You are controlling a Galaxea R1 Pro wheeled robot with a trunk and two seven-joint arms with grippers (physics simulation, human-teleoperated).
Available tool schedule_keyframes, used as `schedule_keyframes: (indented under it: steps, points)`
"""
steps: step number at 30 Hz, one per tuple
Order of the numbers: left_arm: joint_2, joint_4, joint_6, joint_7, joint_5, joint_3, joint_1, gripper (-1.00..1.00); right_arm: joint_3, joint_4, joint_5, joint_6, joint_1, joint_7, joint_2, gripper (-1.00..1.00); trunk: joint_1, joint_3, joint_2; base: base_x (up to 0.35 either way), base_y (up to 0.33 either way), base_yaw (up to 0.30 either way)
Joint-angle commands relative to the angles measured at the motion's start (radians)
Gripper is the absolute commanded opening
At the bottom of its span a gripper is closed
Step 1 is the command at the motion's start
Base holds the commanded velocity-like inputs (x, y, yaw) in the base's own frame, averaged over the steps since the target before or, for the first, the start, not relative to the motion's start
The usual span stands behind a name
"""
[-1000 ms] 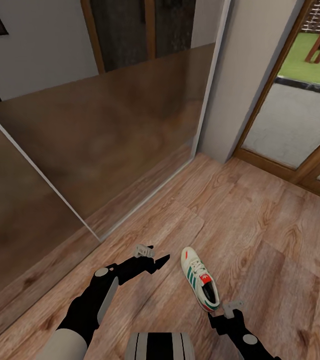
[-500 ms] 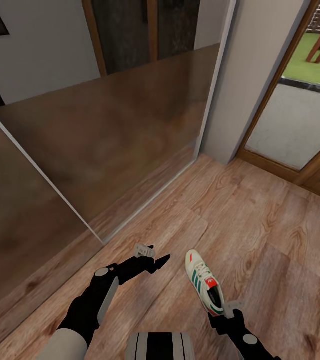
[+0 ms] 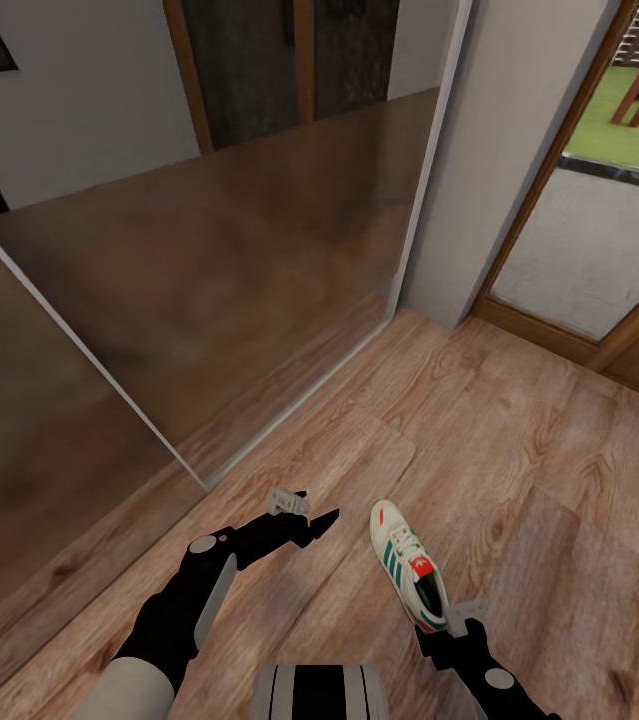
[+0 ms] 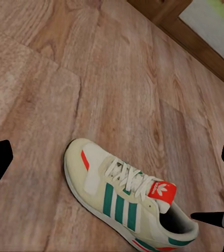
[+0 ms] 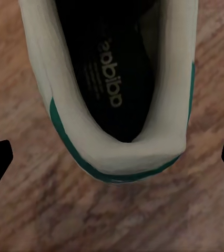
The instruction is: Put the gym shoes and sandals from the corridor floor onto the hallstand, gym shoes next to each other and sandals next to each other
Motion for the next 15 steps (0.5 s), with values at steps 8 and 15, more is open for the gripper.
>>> schedule_keyframes:
  steps: [8, 15]
  points:
    - [-0.001, -0.001, 0.010, -0.003, 0.008, 0.000, 0.000, 1.00, -0.009, 0.000, 0.006, -0.004, 0.000, 0.008, 0.001, 1.00, 0.000, -0.001, 0.000, 0.094, 0.000, 0.000]
    - [-0.001, -0.001, 0.010, -0.003, 0.007, 0.000, 0.000, 1.00, -0.009, 0.001, 0.006, -0.004, 0.000, 0.008, 0.000, 1.00, 0.000, -0.001, 0.000, 0.024, 0.000, 0.000]
